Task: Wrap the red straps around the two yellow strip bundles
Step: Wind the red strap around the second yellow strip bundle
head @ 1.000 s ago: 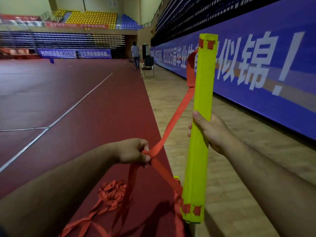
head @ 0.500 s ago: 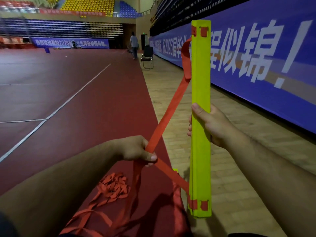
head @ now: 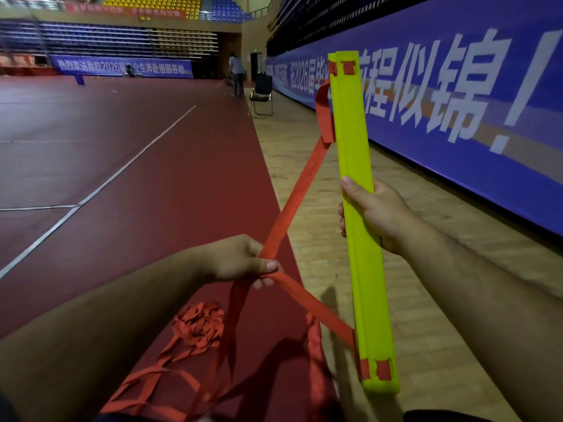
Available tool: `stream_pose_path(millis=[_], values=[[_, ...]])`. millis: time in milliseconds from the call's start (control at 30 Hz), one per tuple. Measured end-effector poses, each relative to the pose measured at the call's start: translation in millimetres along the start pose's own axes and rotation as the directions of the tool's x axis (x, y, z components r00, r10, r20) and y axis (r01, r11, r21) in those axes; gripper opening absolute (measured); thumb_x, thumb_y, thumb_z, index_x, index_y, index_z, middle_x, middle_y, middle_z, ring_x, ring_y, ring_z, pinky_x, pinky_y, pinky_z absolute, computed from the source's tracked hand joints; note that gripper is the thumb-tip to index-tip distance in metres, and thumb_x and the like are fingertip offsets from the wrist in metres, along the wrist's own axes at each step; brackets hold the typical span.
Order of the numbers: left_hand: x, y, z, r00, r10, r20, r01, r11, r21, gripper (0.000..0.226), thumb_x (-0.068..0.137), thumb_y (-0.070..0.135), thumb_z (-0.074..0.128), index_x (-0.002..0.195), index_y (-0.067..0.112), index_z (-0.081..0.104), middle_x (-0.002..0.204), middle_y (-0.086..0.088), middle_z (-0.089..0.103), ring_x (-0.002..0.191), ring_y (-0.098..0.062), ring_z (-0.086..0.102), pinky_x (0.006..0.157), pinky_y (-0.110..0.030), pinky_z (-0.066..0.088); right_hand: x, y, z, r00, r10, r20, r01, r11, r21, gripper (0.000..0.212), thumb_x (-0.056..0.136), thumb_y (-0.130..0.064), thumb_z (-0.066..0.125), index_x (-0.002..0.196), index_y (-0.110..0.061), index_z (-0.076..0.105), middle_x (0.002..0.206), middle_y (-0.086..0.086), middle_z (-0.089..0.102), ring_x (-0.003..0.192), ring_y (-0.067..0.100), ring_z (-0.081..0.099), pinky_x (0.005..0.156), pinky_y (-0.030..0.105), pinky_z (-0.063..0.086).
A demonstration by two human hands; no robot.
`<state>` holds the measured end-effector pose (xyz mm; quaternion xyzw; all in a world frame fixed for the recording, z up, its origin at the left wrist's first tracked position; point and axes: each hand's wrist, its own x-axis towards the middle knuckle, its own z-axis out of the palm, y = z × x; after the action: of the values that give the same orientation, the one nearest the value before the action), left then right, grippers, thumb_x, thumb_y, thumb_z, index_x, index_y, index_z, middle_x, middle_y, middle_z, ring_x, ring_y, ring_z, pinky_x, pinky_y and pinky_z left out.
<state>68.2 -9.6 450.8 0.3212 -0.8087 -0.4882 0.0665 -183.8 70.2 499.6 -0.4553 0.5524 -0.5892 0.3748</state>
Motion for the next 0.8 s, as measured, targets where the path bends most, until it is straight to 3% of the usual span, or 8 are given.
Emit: stream_pose_path(millis=[67,167,333,467,567,700,800], values=[[1.5,-1.4,-0.4,1.000,-0.019,0.012,0.018,1.000,0.024,0.020,0.101,0.017,0.057,0.094,0.010,0.074,0.073,0.000,0.071,0.059,-0.009,0.059,0.059,-0.019,0.049,2.0,1.4,1.5,1.000,-0.006,0.011,0.007,1.000,-0.024,0.030,0.093,-0.042,0.068,0.104,-0.017,0.055,0.076,0.015,0.062,0.061,0.030,0.061,0.066,0.049,0.056],[2.5,-1.4,-3.9,0.999,-0.040,0.002,0.039,0.976,0.215,0.035,0.100,0.031,0.057,0.071,0.014,0.066,0.064,0.001,0.062,0.055,-0.009,0.053,0.058,-0.019,0.045,4.3,-0.2,0.5,1.000,-0.011,0.026,0.013,0.998,-0.057,0.029,0.092,-0.041,0.069,0.104,-0.017,0.056,0.075,0.014,0.063,0.062,0.030,0.061,0.066,0.049,0.055],[3.6,-14.8,-16.5,0.994,-0.086,-0.061,0.102,0.934,0.343,0.038,0.100,0.031,0.057,0.065,0.016,0.055,0.053,0.009,0.052,0.048,-0.007,0.048,0.053,-0.020,0.042,6.1,-2.4,-12.7,0.993,-0.053,0.106,0.076,0.972,-0.224,0.017,0.092,-0.039,0.070,0.098,-0.026,0.061,0.072,0.004,0.069,0.062,0.026,0.064,0.065,0.045,0.055],[2.6,-15.9,-11.7,0.999,-0.051,0.001,0.049,0.968,0.245,0.033,0.102,0.025,0.055,0.072,0.014,0.066,0.063,0.007,0.064,0.057,-0.005,0.056,0.062,-0.021,0.047,7.8,-5.5,-10.3,0.989,-0.087,0.122,0.120,0.945,-0.304,0.017,0.091,-0.038,0.071,0.099,-0.026,0.061,0.071,0.003,0.070,0.058,0.022,0.065,0.059,0.037,0.054],[-0.1,-22.2,-9.7,1.000,-0.003,0.024,-0.001,0.988,0.152,0.021,0.091,0.025,0.071,0.080,0.008,0.076,0.071,0.003,0.070,0.068,-0.010,0.062,0.068,-0.023,0.050,11.5,-8.8,-9.6,0.986,-0.117,0.118,0.154,0.910,-0.386,0.023,0.088,-0.041,0.073,0.103,-0.027,0.062,0.074,-0.003,0.071,0.061,0.015,0.067,0.062,0.034,0.054],[0.9,-39.3,4.2,1.000,0.005,-0.026,-0.005,1.000,-0.022,0.035,0.076,0.026,0.080,0.088,-0.005,0.068,0.079,-0.007,0.070,0.074,-0.019,0.064,0.072,-0.031,0.052,14.6,-10.8,-9.3,0.989,-0.109,0.097,0.138,0.918,-0.372,0.036,0.087,-0.043,0.074,0.114,-0.021,0.063,0.077,-0.002,0.071,0.063,0.017,0.069,0.063,0.036,0.055],[2.8,-36.6,14.9,0.999,0.024,0.033,-0.019,0.989,-0.145,0.014,0.091,0.009,0.068,0.098,-0.003,0.065,0.089,-0.008,0.072,0.080,-0.019,0.069,0.075,-0.032,0.057,15.8,-9.1,-7.9,0.989,-0.113,0.100,0.142,0.920,-0.364,0.038,0.087,-0.044,0.074,0.115,-0.022,0.063,0.078,-0.002,0.072,0.063,0.017,0.069,0.064,0.036,0.055]])
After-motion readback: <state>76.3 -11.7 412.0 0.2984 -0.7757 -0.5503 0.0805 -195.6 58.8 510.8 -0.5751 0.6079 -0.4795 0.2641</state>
